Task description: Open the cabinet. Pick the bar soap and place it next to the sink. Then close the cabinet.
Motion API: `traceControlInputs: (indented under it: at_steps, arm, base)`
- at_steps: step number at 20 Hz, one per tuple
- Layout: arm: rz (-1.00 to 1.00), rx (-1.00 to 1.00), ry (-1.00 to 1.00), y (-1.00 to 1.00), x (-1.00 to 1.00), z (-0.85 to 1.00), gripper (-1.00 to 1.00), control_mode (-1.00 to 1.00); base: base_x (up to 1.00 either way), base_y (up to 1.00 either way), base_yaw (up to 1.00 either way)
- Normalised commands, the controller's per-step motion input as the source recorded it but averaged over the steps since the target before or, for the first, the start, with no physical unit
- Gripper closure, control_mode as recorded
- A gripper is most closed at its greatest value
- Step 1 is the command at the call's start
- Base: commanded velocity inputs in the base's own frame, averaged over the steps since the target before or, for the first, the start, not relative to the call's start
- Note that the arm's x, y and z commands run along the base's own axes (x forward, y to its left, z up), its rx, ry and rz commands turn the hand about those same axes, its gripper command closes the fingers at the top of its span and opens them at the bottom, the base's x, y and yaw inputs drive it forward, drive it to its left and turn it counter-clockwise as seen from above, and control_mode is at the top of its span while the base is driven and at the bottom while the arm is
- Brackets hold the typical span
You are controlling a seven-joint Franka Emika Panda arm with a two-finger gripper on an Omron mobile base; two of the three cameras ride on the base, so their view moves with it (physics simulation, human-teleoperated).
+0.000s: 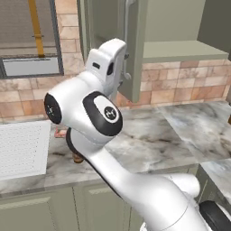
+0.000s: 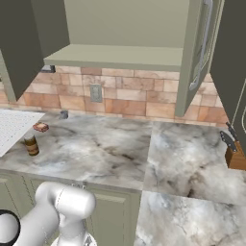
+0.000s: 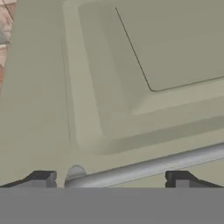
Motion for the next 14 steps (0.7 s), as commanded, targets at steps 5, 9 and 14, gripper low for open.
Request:
traceControlInputs:
  at_steps: [5,9,14]
  arm:
    - [-0.13,0.09,0.0,-0.73,0.08,-0.03,-1.0,-1.0]
    - [-0.05,0.09,0.0,-0.74,0.16,-0.06,-1.0,-1.0]
    - [-0.01,0.07,0.0,-0.7,0.29,-0.07,-1.0,-1.0]
  base:
    - [0.0,0.0,0.0]
    - [0.0,0.0,0.0]
    - [0.0,0.0,0.0]
